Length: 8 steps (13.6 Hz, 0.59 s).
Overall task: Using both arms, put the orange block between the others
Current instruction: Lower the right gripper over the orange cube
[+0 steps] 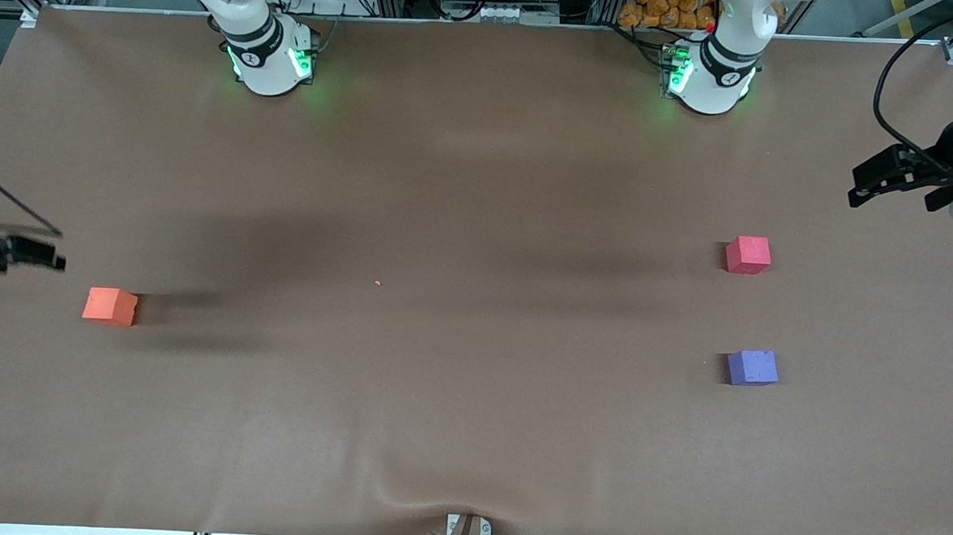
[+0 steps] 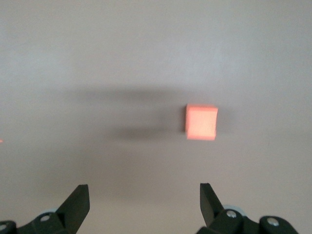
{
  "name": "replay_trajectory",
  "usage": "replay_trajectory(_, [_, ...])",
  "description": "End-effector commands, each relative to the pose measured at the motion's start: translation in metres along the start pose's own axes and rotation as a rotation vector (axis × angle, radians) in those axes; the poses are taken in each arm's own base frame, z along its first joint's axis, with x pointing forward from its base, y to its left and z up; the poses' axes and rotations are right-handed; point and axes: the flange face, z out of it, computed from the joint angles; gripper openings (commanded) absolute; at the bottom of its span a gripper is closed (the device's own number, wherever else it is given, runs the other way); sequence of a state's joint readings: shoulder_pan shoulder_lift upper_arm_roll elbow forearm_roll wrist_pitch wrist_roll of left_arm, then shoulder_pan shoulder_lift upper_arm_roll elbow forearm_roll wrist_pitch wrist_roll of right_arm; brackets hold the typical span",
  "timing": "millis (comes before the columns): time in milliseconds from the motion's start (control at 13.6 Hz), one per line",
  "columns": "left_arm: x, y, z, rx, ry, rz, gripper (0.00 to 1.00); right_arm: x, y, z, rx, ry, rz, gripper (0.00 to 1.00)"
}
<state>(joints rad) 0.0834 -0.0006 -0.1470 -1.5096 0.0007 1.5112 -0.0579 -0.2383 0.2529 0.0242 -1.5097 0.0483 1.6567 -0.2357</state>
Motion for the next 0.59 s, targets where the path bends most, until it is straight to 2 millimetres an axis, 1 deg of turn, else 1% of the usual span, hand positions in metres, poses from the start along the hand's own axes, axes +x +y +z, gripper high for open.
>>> replay_trajectory(0, [0.003,0.001,-0.004,0.021,0.001,0.020,1.00,-0.045,-0.057,-0.045,-0.011,-0.039,0.091,1.00])
replay_trajectory(147, [0.006,0.000,0.001,0.020,-0.007,0.022,1.00,-0.073,-0.092,-0.076,-0.019,-0.059,0.127,1.00])
replay_trajectory(220, [0.007,-0.001,0.001,0.022,-0.008,0.020,1.00,-0.083,-0.105,-0.088,-0.022,-0.048,0.124,1.00])
replay_trajectory(293, [0.007,-0.003,0.002,0.020,-0.010,0.017,1.00,-0.086,-0.110,-0.095,-0.023,-0.033,0.116,1.00])
replay_trajectory(440, [0.008,-0.003,0.004,0.018,-0.013,0.004,1.00,-0.087,-0.112,-0.097,-0.024,-0.026,0.111,1.00])
replay_trajectory(513, [0.008,-0.002,0.005,0.019,-0.016,0.001,1.00,-0.086,-0.110,-0.097,-0.028,-0.021,0.113,1.00])
